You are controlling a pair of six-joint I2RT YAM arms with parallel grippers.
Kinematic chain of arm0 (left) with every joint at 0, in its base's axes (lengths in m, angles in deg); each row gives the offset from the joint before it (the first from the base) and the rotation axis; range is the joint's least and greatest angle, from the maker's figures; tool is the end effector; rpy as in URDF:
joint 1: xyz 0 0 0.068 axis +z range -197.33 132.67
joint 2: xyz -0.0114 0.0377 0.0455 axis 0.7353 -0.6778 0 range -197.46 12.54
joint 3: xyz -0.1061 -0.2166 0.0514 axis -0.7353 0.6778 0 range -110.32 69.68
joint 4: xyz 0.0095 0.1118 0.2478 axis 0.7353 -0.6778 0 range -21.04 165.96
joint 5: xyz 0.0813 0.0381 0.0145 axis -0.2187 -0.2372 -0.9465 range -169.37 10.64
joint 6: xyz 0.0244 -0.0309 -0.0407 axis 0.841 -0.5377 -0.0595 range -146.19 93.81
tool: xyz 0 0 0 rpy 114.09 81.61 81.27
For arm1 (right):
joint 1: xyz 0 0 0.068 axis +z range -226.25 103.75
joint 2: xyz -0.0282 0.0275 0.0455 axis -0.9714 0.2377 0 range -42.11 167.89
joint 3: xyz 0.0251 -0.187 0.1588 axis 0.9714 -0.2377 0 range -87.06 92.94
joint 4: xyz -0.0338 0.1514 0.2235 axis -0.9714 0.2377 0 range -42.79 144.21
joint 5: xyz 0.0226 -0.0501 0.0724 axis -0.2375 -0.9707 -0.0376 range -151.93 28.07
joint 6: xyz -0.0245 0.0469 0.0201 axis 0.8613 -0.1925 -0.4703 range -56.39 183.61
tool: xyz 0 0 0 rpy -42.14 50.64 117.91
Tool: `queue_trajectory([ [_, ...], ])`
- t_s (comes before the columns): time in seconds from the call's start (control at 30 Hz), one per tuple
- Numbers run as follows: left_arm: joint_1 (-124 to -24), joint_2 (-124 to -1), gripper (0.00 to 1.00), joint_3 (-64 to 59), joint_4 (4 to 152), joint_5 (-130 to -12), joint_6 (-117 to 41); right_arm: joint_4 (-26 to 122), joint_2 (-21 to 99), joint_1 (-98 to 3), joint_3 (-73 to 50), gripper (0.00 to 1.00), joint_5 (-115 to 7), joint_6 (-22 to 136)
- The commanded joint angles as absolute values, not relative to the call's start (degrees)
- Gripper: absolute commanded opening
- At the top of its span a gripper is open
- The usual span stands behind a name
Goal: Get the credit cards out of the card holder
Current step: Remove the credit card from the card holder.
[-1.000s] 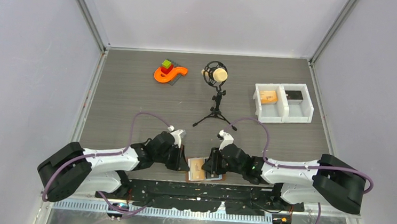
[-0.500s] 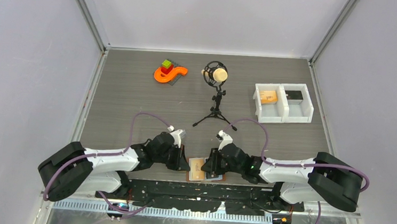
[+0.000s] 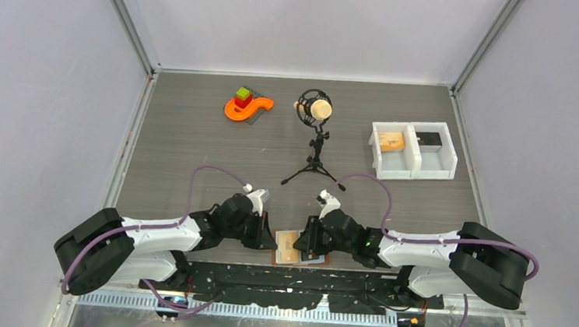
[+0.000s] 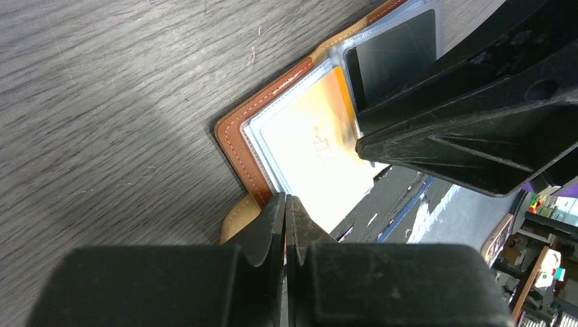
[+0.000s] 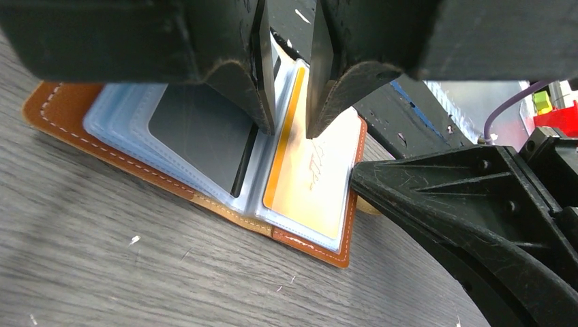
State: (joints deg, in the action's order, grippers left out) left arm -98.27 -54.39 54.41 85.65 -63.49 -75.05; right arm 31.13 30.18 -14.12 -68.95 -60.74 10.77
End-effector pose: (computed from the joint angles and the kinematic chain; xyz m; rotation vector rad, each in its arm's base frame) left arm 0.1280 -0.1750 0.0927 0.2072 2.5769 -1.1111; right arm 0.1095 0.2090 0.0963 -0.2129 2.4682 1.0302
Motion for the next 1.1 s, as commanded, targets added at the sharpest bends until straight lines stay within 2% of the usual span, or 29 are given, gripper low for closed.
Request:
queue_trajectory([
  [0.0,-98.5,-54.6,0.02,55.4,85.4,-64.8,-74.7,29.5,32.1,-14.3,-68.1,0.31,-59.8,10.1],
  [0.17,-98.6,-54.9,0.01,55.5,85.8,-64.8,-74.8,28.3,32.4,-14.3,-68.3,0.29,-59.4,10.3],
  [0.4,-98.6,-55.6,0.0,55.5,85.8,-64.9,-74.8,24.5,31.6,-15.1,-70.0,0.07,-57.5,11.3],
  [0.47,-98.6,-55.9,0.0,55.4,85.2,-65.2,-74.8,24.7,30.6,-15.7,-70.7,0.05,-57.4,11.6],
  [0.93,-98.6,-55.8,0.0,54.1,82.0,-66.2,-73.8,29.5,19.7,-21.2,-74.3,0.05,-54.7,15.4],
  [1.07,-98.6,-56.3,0.0,54.5,84.4,-65.0,-74.7,28.0,21.4,-21.0,-73.4,0.17,-52.3,14.8],
])
